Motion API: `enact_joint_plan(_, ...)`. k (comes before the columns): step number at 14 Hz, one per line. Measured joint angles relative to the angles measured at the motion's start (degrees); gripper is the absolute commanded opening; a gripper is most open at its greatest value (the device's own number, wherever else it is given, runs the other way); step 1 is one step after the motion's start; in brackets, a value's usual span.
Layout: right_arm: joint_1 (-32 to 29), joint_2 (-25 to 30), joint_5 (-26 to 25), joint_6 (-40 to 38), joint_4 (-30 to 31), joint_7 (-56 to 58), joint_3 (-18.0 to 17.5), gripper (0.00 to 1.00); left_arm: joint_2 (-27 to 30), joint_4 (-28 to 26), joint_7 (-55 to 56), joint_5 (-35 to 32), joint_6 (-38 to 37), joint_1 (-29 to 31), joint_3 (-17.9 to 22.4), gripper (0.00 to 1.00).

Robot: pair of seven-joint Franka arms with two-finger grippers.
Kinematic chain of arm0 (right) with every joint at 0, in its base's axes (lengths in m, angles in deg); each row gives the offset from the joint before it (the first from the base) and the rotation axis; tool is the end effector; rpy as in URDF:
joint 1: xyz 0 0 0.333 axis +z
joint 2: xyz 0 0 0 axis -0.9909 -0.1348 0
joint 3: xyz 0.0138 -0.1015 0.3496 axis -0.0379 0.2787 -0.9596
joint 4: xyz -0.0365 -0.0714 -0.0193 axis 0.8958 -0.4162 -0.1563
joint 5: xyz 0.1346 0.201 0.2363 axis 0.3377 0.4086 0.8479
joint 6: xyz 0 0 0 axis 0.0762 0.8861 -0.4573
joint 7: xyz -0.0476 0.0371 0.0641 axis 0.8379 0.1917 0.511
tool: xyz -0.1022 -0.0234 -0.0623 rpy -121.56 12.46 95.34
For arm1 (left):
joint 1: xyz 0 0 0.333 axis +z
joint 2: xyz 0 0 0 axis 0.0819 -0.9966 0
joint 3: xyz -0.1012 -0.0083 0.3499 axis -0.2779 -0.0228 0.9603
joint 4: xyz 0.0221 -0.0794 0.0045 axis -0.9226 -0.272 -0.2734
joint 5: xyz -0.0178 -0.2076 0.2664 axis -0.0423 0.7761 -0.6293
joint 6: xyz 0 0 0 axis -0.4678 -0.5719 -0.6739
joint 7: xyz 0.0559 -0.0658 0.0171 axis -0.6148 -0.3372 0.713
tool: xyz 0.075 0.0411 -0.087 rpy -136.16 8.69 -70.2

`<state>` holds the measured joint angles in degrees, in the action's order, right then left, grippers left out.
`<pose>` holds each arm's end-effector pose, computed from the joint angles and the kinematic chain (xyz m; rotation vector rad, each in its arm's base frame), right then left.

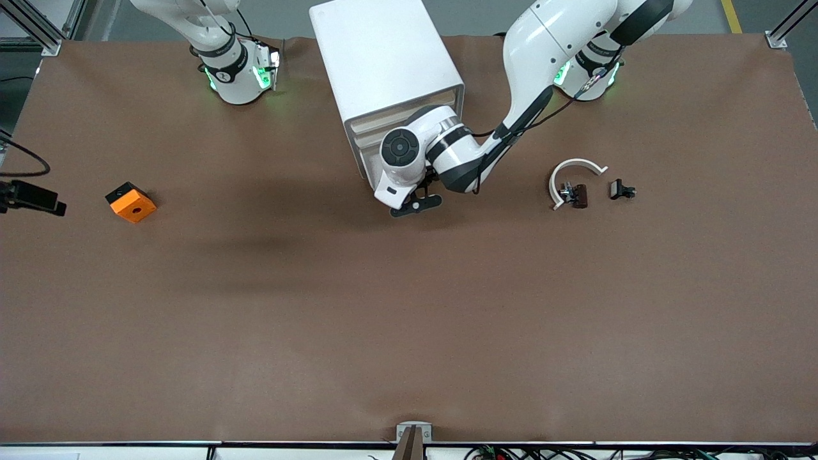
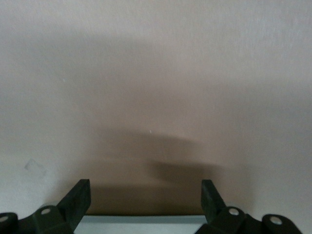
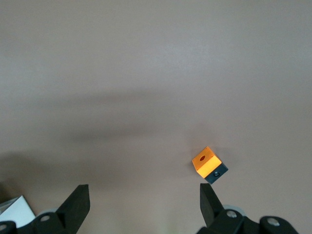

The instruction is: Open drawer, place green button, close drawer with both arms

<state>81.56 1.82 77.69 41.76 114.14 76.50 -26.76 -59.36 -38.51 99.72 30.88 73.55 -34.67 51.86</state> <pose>0.5622 -0.0615 0.6524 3.1316 -0.0901 -0.1346 0.4169 -0.5171 0.2722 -3.0423 -0.3824 0.3813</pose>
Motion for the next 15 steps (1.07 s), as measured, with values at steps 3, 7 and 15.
enact_joint_plan(3, 0.4, 4.0, 0.7, -2.0, 1.5, 0.0, -0.5, 1.00, 0.0, -0.8, 1.3, 0.0, 0.0, 0.2, -1.6, 1.00)
enact_joint_plan(7, 0.4, 9.0, 1.3, -0.7, 8.3, 0.0, -0.6, 1.00, 0.0, -1.9, 4.5, 0.0, -0.1, 1.0, -3.7, 1.00)
enact_joint_plan(15, 1.2, 15.0, 1.3, 2.9, 15.5, 0.8, -0.8, 1.00, -0.1, -2.7, 7.2, 4.4, -0.2, 1.2, -5.6, 1.00)
